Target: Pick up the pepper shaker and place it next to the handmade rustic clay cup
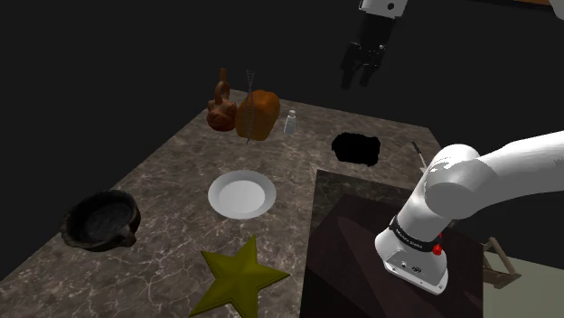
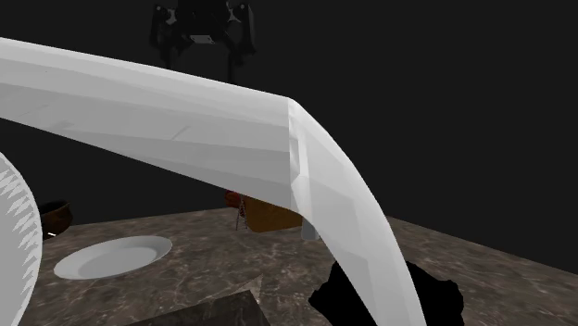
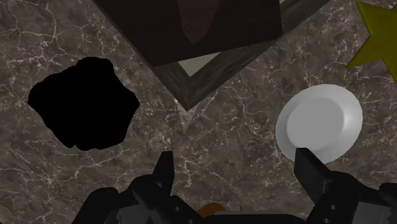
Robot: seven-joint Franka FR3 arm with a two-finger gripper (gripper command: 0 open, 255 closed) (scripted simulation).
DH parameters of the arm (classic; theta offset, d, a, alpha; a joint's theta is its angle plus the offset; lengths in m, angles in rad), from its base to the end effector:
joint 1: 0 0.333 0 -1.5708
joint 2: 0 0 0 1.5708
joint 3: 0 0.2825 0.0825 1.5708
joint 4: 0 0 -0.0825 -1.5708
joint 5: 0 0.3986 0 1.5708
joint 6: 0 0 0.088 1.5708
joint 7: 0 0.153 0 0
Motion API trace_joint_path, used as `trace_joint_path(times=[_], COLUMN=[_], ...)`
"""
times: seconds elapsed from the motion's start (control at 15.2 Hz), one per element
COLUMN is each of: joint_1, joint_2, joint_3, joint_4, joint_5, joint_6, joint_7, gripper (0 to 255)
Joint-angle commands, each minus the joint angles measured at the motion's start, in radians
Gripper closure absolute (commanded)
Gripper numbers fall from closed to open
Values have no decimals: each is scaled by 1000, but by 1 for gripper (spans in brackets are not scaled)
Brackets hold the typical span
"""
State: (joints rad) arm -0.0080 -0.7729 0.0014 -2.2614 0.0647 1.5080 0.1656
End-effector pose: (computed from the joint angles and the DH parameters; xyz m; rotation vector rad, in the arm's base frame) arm 0.3433 0.0081 0.5569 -3.0658 0.2580 -0.0221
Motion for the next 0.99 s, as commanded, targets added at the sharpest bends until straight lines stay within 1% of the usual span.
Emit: trace_joint_path(times=[0.0,0.46,0.92], joint_1=[0,-11,-15], joint_2=[0,142,341], joint_3=[0,-85,-166], joint_4=[0,-50,-29], joint_5=[0,-52,-72], joint_6=[0,202,391], joint_7=[0,-138,-273], gripper=[0,0,0])
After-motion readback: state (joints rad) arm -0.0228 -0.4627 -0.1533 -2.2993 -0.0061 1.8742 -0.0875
